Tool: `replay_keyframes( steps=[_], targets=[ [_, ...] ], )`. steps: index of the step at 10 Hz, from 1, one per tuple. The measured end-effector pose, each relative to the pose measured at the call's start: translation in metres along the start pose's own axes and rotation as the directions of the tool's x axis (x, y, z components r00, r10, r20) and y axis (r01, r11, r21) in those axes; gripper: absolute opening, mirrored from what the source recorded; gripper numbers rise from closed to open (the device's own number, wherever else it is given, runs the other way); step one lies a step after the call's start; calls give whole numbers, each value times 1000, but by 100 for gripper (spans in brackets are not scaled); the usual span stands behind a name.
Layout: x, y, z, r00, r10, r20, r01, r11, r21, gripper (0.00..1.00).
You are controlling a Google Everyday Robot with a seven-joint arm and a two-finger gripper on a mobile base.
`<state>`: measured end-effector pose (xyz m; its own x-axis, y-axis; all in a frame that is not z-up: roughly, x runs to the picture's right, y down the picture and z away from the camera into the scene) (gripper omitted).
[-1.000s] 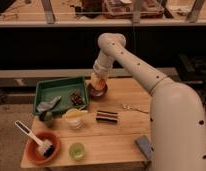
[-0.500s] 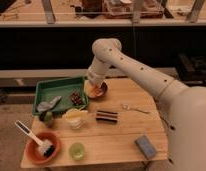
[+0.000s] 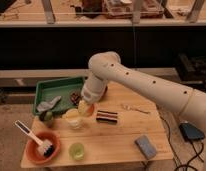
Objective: Place apple in plastic cup
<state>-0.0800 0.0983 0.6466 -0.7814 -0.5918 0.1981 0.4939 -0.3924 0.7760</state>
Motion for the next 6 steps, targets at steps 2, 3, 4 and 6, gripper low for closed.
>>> replay_keyframes(
  steps=[2,3,4,6],
  targets=[
    [-4,-12,2,1000,-25,9,24,1000,9,18],
    [-5,-12,2,1000,-23,9,23,1000,8,18],
    [-4,-12,3,1000,-27,12,27,1000,10,18],
    [0,-27,17,996,-86,4,85,994,63,18]
  ],
)
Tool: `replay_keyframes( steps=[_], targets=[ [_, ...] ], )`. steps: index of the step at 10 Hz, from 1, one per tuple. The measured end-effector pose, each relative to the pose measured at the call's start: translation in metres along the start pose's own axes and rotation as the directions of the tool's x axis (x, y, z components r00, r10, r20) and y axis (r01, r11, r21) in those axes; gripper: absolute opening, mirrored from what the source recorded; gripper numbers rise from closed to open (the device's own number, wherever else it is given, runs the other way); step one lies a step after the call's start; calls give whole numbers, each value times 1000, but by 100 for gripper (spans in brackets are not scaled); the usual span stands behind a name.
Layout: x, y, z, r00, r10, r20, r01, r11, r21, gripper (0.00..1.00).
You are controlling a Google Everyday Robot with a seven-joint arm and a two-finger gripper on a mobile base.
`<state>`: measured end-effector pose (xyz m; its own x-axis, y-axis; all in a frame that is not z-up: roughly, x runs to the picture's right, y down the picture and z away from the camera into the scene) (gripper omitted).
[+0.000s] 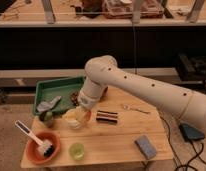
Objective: Place apple in plastic cup
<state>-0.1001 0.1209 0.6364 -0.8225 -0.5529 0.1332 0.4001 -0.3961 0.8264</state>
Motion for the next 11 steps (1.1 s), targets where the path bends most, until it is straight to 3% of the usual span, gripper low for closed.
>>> replay_keyframes(
  steps=[1,4,6,8,11],
  targets=[
    [6,-19,15,1000,-30,6,30,999,23,18],
    [8,-73,50,996,-71,46,69,997,30,18],
    [11,-106,79,984,-113,135,110,994,27,18],
    [2,-106,106,976,-109,187,105,994,33,18],
    [-27,-91,112,980,-70,185,65,997,33,18]
  ],
)
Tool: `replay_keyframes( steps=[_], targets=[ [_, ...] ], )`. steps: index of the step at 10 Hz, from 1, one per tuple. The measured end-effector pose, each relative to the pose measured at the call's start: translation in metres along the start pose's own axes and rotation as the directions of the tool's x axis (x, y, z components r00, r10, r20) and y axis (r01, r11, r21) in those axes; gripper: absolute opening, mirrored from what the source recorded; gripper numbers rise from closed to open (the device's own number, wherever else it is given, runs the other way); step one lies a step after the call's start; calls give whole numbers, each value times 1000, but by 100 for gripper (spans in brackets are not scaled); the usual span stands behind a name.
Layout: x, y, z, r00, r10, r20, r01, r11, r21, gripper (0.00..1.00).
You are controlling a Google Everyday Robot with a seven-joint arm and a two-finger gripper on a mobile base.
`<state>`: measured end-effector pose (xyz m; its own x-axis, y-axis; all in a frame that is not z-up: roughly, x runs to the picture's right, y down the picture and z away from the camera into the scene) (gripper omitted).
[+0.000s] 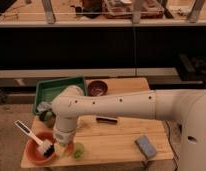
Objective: Place apple in plastic cup
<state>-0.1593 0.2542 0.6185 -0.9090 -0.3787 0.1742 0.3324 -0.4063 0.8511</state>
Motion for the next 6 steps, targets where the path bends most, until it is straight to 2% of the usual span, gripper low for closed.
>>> replay_keyframes(
  steps=[2,3,6],
  targets=[
    [-13,5,2,1000,16,-5,-16,1000,3,18],
    [-17,6,4,1000,21,-4,-21,1000,8,21],
    [-20,11,15,1000,24,13,-25,999,24,51]
  ],
)
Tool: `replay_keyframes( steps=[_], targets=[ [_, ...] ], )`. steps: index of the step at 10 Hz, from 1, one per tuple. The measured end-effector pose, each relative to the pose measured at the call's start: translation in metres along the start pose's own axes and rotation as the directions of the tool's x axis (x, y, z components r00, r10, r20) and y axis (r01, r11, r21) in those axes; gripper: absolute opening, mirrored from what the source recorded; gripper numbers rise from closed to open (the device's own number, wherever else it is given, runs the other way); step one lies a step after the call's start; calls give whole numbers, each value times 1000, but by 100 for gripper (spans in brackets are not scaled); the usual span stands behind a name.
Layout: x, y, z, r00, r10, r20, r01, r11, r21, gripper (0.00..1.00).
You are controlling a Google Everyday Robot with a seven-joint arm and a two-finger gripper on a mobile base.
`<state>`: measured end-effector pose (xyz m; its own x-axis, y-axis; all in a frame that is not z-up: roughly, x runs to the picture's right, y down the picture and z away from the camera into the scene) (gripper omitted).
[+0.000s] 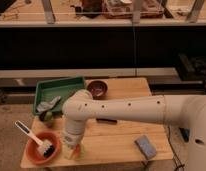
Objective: Place apple in plastic cup
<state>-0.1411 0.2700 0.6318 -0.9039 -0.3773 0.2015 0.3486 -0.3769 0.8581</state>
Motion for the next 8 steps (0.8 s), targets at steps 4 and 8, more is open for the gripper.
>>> replay_keyframes(
  steps=[4,8],
  targets=[
    [-2,4,-3,1000,0,0,0,1000,-19,62],
    [-1,8,-8,1000,8,0,-8,999,-43,62]
  ],
)
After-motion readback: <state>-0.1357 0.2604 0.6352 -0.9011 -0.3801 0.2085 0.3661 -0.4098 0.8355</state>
